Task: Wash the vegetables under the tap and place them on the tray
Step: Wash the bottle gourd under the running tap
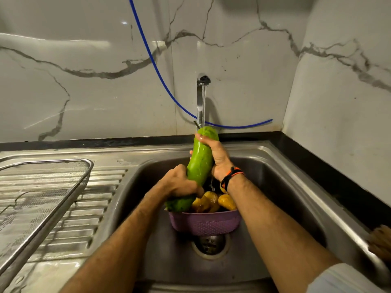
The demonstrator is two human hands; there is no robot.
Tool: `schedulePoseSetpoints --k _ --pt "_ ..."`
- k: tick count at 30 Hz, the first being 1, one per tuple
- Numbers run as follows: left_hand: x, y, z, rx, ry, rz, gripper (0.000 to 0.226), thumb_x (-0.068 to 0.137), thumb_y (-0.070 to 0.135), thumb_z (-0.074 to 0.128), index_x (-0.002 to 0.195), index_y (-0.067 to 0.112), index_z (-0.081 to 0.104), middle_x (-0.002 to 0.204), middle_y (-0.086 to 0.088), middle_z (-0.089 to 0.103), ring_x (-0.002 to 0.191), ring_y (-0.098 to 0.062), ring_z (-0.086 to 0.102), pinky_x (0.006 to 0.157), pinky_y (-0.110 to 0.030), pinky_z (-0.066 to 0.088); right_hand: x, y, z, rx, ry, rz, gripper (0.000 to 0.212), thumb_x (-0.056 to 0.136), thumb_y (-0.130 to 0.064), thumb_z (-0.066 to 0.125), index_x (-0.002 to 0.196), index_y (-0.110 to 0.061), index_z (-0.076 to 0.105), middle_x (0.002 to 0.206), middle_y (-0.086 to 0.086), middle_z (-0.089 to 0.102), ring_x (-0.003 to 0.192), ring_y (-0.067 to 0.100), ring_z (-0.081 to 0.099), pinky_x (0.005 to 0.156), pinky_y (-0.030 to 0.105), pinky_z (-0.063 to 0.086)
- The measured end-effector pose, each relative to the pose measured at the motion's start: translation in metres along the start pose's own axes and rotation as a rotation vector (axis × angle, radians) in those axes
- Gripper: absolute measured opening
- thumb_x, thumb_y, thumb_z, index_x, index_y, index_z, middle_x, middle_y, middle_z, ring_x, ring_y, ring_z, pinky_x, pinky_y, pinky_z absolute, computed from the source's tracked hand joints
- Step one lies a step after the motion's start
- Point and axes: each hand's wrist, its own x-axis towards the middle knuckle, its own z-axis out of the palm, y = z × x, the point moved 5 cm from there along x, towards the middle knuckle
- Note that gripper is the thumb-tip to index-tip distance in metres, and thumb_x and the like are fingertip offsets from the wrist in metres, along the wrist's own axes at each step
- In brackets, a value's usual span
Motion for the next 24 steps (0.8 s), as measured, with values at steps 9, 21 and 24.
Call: schedulePoseSetpoints --k 9,21,24 --pt "-0.002 0.021 0.008 -0.160 0.242 0.075 0.074 0.067 0.038 0.085 0.122 0.008 0.048 0.110 -0.006 0.059 0.092 -0.021 0.058 0.078 -0.033 0.054 -0.012 -0.013 -0.001 -0.365 0.167 -0.332 0.071 0.051 -0.044 0.089 0.114 -0.032 0.058 0.109 -0.002 0.067 0.096 0.021 0.067 0.081 0.040 0.058" --pt "-0.008 0.024 0.011 -0.437 0.038 0.136 0.059 0.038 0.031 0.080 0.092 0.009 0.069 0.086 -0.011 0.075 0.077 -0.027 0.073 0.071 -0.050 0.062 -0.004 -0.056 0.009 -0.530 -0.119 -0.324 0.033 0.060 -0.028 0.083 0.090 -0.019 0.071 0.102 0.010 0.070 0.093 0.033 0.068 0.084 0.050 0.059" --pt "-0.009 0.026 0.011 -0.420 -0.018 0.145 0.058 0.042 0.028 0.081 0.096 0.009 0.069 0.087 -0.011 0.075 0.079 -0.027 0.073 0.071 -0.048 0.062 -0.006 -0.052 0.005 -0.140 -0.253 -0.199 0.033 0.070 -0.019 0.075 0.100 -0.006 0.068 0.096 0.019 0.065 0.085 0.034 0.064 0.075 0.044 0.057"
